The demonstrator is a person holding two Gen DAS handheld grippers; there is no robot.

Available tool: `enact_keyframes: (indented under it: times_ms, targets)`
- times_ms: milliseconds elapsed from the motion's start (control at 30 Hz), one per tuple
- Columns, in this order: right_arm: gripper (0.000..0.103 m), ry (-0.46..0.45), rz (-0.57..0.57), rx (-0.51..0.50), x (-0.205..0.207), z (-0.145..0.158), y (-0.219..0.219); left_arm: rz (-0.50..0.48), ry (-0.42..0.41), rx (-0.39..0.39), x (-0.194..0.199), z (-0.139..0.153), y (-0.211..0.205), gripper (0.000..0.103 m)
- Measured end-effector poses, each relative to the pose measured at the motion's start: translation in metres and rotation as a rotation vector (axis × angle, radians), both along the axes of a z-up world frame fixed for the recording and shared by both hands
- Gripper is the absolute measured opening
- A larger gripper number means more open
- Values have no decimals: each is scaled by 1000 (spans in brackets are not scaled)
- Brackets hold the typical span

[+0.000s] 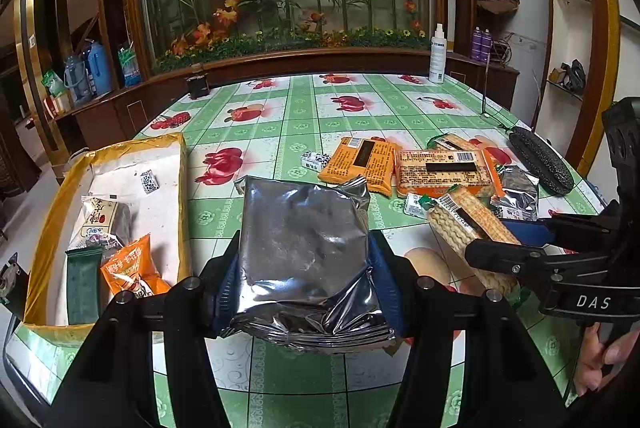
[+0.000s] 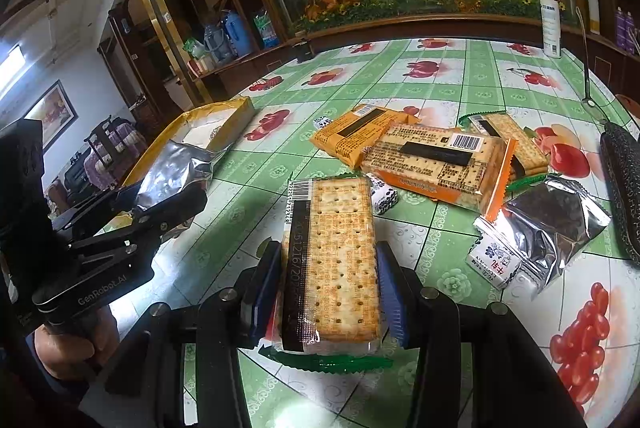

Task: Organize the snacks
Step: 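Grasp and lift the silver foil bag with left gripper while right gripper holds the cracker pack, then lower the silver foil bag into the tray and open left gripper while right gripper drops the cracker pack there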

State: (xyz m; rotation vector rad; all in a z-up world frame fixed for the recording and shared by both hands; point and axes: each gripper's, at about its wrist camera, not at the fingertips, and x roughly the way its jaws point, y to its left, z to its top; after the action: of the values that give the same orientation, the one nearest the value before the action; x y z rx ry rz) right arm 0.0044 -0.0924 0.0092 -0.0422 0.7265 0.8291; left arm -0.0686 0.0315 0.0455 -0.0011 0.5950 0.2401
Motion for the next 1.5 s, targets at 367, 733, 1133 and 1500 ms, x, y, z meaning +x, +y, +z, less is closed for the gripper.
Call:
enact_keyframes:
  times_ms: [367, 733, 1133, 1500]
  targets:
    - [47, -2, 0, 0, 0, 0, 0, 7, -5, 28, -2, 0, -3, 57]
    - [47, -1, 1, 3, -1, 0, 0, 14, -12, 37, -7, 1, 0, 57]
    - [47, 58, 60, 49, -9, 3, 21, 46, -40, 65, -18, 7, 13, 57]
    - [47, 80, 121, 35, -17, 6, 55, 95, -63, 32, -31, 13, 42, 57]
